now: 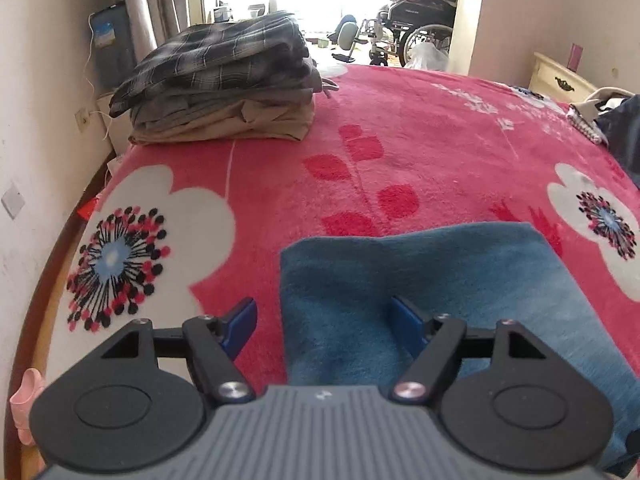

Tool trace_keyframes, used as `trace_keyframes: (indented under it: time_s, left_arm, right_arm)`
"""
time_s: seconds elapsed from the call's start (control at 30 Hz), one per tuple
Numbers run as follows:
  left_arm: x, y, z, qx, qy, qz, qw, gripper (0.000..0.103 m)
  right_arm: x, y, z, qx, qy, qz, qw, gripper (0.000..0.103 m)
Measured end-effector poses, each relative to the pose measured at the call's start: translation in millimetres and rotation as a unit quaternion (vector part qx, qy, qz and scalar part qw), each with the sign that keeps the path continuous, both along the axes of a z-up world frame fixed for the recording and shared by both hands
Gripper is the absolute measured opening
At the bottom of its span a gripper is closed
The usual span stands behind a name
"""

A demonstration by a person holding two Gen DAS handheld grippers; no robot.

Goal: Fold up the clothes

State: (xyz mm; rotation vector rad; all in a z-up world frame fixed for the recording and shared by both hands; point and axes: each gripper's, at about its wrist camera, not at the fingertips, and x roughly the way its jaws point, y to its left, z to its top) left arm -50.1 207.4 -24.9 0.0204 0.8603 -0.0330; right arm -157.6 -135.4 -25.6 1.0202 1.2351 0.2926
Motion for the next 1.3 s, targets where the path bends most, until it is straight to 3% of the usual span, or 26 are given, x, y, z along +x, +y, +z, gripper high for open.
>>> trace_keyframes:
  time_s: [0.1,0.2,0.33,0.4,0.5,0.57,0.7,0.77,0.93,1.03,1.17,1.3]
  left_arm:
    - [-0.5,0.4,-0.9,0.001,-0.004,-0.006,1.0000,0.077]
    - [-3.7,2.7,8.4,0.008,-0.010,-0.012,0.9998,0.074]
    - [-14.9,8.5,33.4,0.014,-0.041,-0.012,0.9990,0.071]
    - [-20.6,9.1,46.1,0.004,-0.054,-0.015,0.9984,0.071]
    - [-25.2,1.6,53.8,-0.014,-0.057,-0.037,0.9976,0.071]
    - [-25.7,-8.3,48.4,-0.008,-0.048,-0.058,0.9971,0.071]
    - [-14.5,-19.1,8.9,0.043,0.009,-0.059,0.9973,0.072]
    - [-12.4,-10.6,-0.9,0.015,0.021,-0.047,0.9986,0.072]
    - [-21.0,-0.1,20.5,0.008,0.002,-0.038,0.9992,0.068]
    - [-32.7,-0.6,39.7,0.001,-0.019,-0.060,0.9980,0.068]
    - [-54.7,-13.7,43.0,-0.006,-0.018,-0.129,0.9915,0.070]
    - [-71.1,-23.1,19.9,0.022,-0.001,-0.164,0.9863,0.073]
  right_arm:
    - [-7.3,7.8,-0.1,-0.008,0.000,0.003,1.000,0.026]
    - [-5.1,8.2,32.7,-0.058,-0.041,0.029,0.997,0.028]
    - [-11.9,12.3,86.2,-0.167,-0.141,0.061,0.974,0.028]
    - [-11.1,18.6,96.8,-0.193,-0.169,0.071,0.964,0.025]
    - [-4.7,26.7,96.0,-0.201,-0.182,0.077,0.959,0.013]
    - [0.7,30.7,91.3,-0.196,-0.189,0.085,0.959,0.012]
    - [18.6,55.4,62.5,-0.215,-0.168,0.130,0.953,0.011]
    - [19.9,63.4,42.7,-0.226,-0.145,0.151,0.951,0.009]
    - [17.6,62.7,67.5,-0.244,-0.185,0.163,0.938,0.011]
    - [30.0,55.9,89.0,-0.272,-0.219,0.150,0.925,0.011]
    - [70.2,51.8,95.0,-0.301,-0.246,0.128,0.912,0.011]
    - [105.0,62.7,65.1,-0.313,-0.250,0.140,0.905,0.011]
